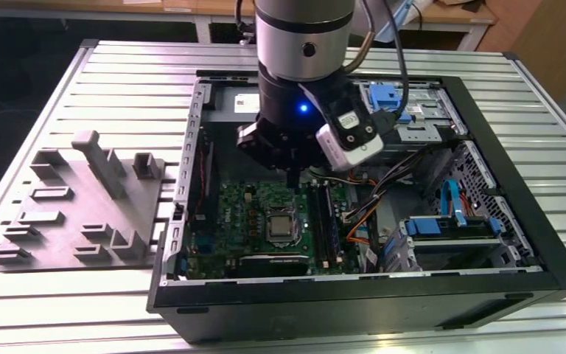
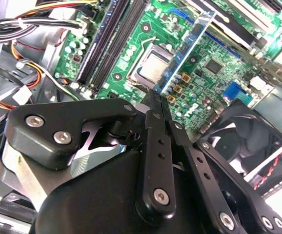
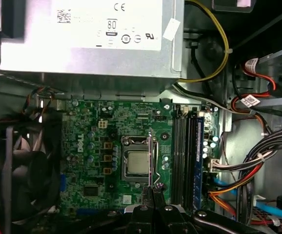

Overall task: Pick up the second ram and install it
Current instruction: 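Insert the second ram into the second slot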

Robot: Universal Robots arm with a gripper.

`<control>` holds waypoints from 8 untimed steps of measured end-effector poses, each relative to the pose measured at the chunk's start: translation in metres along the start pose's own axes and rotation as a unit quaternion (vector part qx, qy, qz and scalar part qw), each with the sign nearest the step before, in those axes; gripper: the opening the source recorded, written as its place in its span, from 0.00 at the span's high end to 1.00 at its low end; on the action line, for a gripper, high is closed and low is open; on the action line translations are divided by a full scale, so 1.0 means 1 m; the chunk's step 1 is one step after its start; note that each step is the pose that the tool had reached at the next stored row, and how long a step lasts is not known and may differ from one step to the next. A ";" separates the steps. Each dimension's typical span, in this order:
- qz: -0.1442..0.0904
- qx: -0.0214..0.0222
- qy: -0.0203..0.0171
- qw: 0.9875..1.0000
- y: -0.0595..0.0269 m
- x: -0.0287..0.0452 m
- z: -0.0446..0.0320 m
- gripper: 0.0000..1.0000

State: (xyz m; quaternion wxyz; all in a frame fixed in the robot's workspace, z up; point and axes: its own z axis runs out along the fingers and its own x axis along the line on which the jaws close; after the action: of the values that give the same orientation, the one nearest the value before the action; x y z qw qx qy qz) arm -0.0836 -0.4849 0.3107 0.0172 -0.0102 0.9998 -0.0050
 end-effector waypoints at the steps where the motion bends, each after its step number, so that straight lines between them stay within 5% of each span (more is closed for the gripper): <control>1: -0.001 0.000 0.000 1.000 0.0000 -0.0016 0.0003 0.89; 8: -0.003 0.000 0.000 1.000 -0.0002 -0.0136 0.0018 0.89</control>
State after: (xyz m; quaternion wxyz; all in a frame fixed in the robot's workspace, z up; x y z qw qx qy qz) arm -0.0699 -0.4849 0.3094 0.0172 -0.0134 0.9998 -0.0047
